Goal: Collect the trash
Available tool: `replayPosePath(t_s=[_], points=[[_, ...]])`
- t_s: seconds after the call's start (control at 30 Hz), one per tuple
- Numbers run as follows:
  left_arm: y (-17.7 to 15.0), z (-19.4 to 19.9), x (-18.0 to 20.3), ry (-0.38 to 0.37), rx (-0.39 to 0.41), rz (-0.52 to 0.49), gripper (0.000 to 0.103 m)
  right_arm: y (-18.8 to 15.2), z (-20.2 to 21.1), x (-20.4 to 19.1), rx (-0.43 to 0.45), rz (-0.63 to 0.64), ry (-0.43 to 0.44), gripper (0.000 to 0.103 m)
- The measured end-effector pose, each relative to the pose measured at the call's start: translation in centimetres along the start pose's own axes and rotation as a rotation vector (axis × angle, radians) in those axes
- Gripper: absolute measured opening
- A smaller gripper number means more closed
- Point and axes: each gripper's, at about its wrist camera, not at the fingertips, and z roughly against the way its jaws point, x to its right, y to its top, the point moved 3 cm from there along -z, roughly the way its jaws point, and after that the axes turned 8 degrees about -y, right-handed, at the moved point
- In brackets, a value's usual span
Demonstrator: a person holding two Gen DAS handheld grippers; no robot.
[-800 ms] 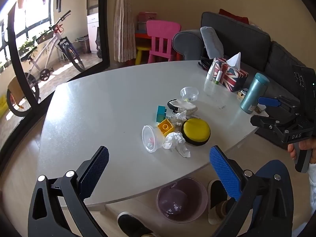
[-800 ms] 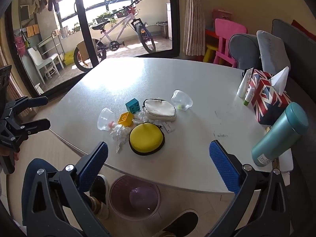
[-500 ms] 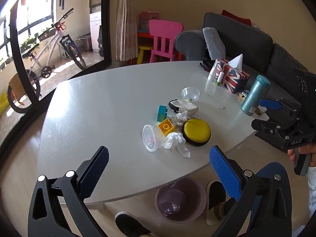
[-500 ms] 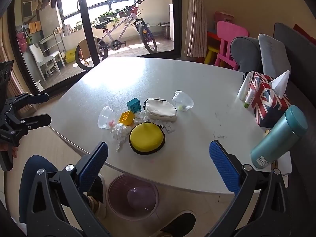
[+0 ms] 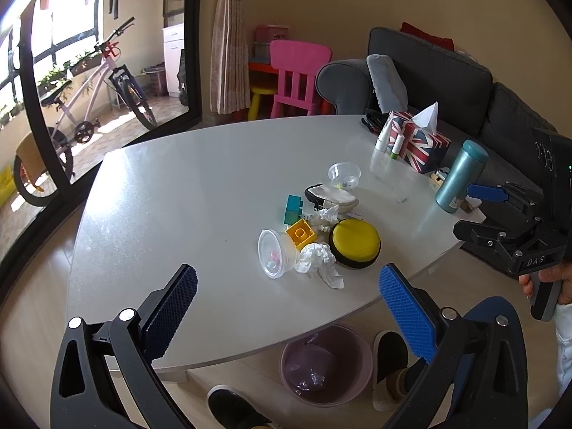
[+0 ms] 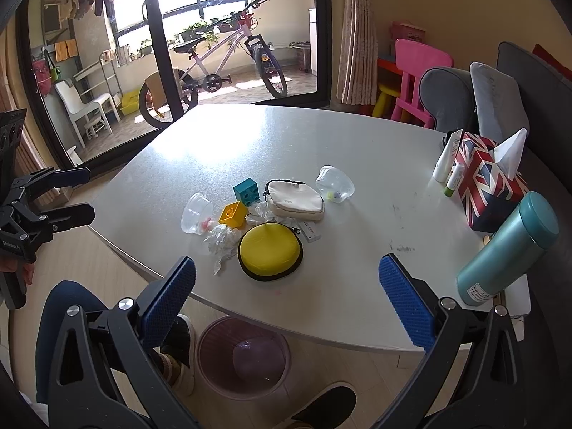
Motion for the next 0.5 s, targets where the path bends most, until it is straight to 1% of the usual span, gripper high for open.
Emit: replayPosePath(t_s=[0.2,0.5], points=[[-0.07,-0.02,-0.25,0.015,0.009,0.0,0.098,-0.05,0.05,-0.07,0.002,0.002,-0.001,0.1],[-0.26,-0.04,-0.91,0.005,0.008,0.026,0.098,-0.27,-0.28,-0.3,-0.003,0.0,0.003,0.1]])
